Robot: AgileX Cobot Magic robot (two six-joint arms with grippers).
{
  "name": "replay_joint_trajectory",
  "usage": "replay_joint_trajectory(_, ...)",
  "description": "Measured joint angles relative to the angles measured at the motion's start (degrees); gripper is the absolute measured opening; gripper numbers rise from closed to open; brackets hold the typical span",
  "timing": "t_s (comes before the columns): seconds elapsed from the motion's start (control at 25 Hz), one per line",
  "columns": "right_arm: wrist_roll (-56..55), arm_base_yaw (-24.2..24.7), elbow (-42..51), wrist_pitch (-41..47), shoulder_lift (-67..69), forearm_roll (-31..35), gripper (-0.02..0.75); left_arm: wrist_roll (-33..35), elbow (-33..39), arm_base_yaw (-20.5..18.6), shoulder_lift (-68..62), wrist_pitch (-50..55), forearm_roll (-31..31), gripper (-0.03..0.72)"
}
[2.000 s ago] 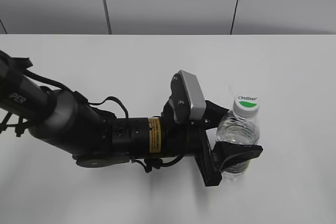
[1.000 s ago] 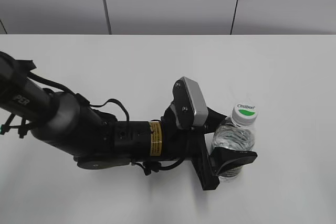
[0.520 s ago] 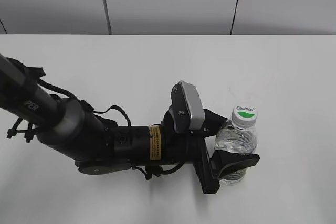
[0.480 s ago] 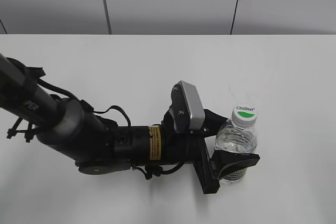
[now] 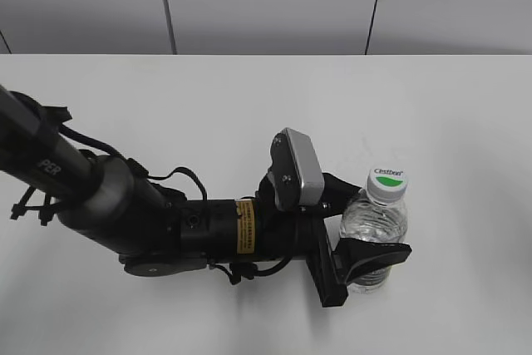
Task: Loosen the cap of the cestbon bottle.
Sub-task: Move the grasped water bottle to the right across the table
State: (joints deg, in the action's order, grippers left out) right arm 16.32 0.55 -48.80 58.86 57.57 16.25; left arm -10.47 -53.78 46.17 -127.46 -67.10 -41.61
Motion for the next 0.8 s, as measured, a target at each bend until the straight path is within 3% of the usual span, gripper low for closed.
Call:
replay_joint_trajectory(0.16, 1.72, -3.33, -6.8, 2.55, 8.69, 2.77, 0.375, 0.0, 0.0, 0.0, 0.0, 0.0, 0.0, 0.523)
replay_joint_trajectory(0.32, -3.66, -14.18, -13.02, 5.69, 14.88, 0.65, 0.375, 0.0, 0.0, 0.0, 0.0, 0.0, 0.0, 0.523)
replay_joint_trajectory(0.56, -15.5, -32.21, -23.5, 10.23, 24.16, -11.83, 0.376, 0.0, 0.0, 0.0, 0.0, 0.0, 0.0, 0.523)
replay_joint_trajectory(0.68, -19.73, -35.47, -26.31, 10.23, 27.57, -14.84, 0.413, 0.0, 0.0, 0.0, 0.0, 0.0, 0.0, 0.523)
replay_joint_trajectory(0.8, -20.9, -35.68, -26.83, 10.41, 29.56, -14.92, 0.501, 0.0, 0.0, 0.0, 0.0, 0.0, 0.0, 0.523)
